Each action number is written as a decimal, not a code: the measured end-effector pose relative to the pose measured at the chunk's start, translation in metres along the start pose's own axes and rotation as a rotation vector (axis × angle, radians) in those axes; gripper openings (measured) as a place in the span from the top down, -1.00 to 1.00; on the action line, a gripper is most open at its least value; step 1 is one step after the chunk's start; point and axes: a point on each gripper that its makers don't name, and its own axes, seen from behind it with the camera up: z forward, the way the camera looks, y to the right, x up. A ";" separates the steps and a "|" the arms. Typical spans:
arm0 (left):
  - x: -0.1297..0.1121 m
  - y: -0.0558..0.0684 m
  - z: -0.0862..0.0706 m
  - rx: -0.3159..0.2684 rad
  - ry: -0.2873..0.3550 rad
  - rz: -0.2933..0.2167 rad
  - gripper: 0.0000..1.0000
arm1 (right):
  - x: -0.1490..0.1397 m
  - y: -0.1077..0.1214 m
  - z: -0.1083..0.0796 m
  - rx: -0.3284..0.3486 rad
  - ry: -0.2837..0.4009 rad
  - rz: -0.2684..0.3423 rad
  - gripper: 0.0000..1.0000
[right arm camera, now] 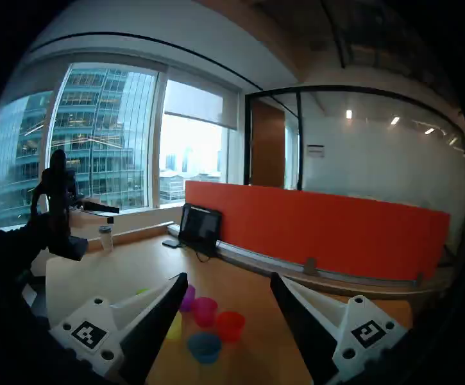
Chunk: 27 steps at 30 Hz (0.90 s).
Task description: Pour water
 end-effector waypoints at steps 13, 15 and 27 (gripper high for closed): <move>-0.053 0.010 0.014 -0.065 -0.102 0.028 -0.99 | -0.039 -0.018 0.008 0.095 -0.099 -0.050 -1.00; -0.061 0.011 0.016 -0.075 -0.116 0.025 -0.99 | -0.046 -0.021 0.010 0.108 -0.114 -0.052 -1.00; -0.115 0.017 0.026 -0.118 -0.222 0.038 -0.99 | -0.090 -0.025 0.022 0.155 -0.204 -0.064 -1.00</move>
